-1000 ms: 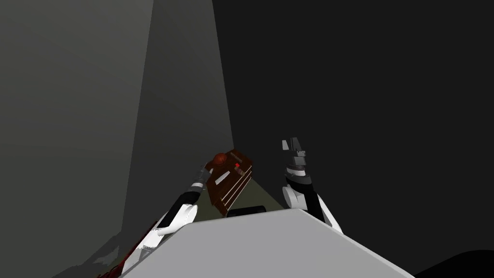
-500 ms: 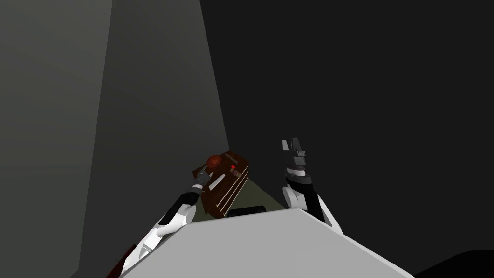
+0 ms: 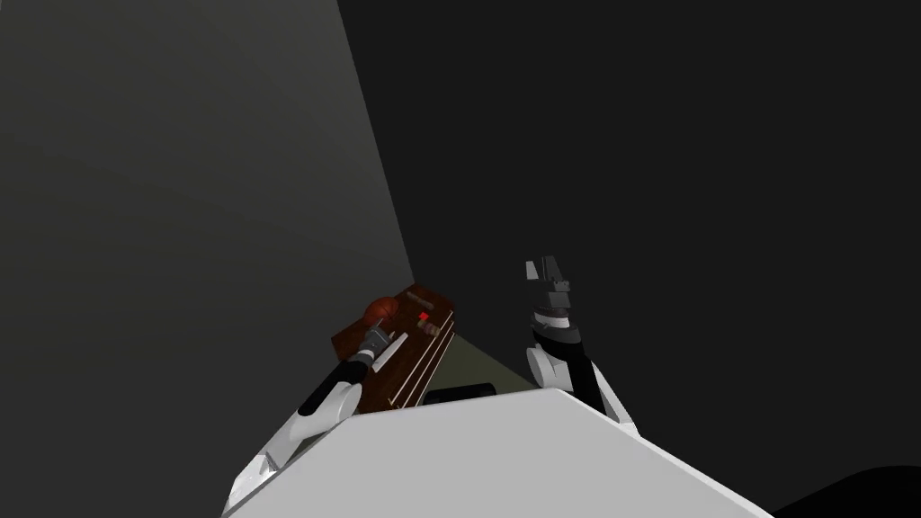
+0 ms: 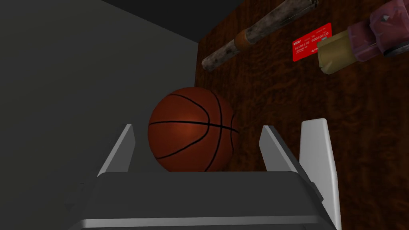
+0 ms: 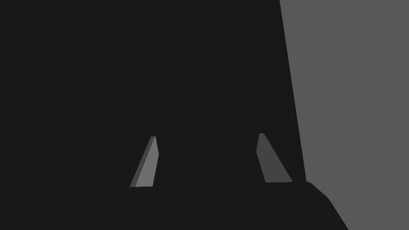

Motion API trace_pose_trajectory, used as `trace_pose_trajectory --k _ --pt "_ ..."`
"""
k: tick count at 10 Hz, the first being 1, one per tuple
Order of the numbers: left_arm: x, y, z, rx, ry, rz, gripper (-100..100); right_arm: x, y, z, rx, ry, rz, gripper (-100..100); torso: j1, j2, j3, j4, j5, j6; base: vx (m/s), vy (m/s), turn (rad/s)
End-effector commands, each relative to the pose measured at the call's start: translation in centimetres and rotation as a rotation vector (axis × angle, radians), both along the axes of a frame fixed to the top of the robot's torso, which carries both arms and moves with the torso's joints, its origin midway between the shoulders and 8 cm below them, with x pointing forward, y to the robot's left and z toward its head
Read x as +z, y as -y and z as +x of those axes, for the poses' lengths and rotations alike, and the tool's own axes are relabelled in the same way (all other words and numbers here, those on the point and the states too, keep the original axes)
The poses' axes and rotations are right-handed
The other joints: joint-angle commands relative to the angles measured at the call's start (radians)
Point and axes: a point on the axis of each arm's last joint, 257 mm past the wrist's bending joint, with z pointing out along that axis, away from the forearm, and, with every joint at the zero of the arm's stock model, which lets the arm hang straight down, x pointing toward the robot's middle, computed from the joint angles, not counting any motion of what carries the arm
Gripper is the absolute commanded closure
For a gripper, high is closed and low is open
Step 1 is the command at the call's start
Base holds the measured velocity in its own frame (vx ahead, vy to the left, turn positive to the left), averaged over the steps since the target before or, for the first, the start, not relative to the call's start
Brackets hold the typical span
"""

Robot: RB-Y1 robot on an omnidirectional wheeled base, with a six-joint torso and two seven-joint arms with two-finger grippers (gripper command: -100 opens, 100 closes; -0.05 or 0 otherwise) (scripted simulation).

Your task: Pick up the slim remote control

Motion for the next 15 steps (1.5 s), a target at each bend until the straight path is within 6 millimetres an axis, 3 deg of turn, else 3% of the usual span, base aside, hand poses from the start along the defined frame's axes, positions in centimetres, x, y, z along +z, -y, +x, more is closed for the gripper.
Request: trace_pose_trajectory --k 1,8,10,15 --pt "-1.7 -0.8 -0.6 0.016 -0.05 -0.031 -100 0.0 0.0 0.0 0.0 0.0 0.0 0 0.0 0.0 0.0 0.0 0.0 0.0 0.025 -0.003 -0.152" --pt "-10.1 -5.5 -4.3 0.161 -0.3 -0.228 -100 0.0 0.0 0.0 0.0 0.0 0.0 0 0.001 0.001 0.0 0.0 0.0 -0.001 0.024 0.0 -0.23" --pt "-12.7 -7.2 -6.3 0.218 -0.377 -0.271 -100 0.0 0.0 0.0 0.0 0.0 0.0 0 0.001 0.001 0.0 0.0 0.0 -0.002 0.019 0.008 -0.216" --pt "-16.2 -9.8 -9.7 0.321 -0.5 -0.351 -100 0.0 0.0 0.0 0.0 0.0 0.0 0 0.001 0.001 0.001 0.0 0.0 -0.001 0.016 0.013 -0.182"
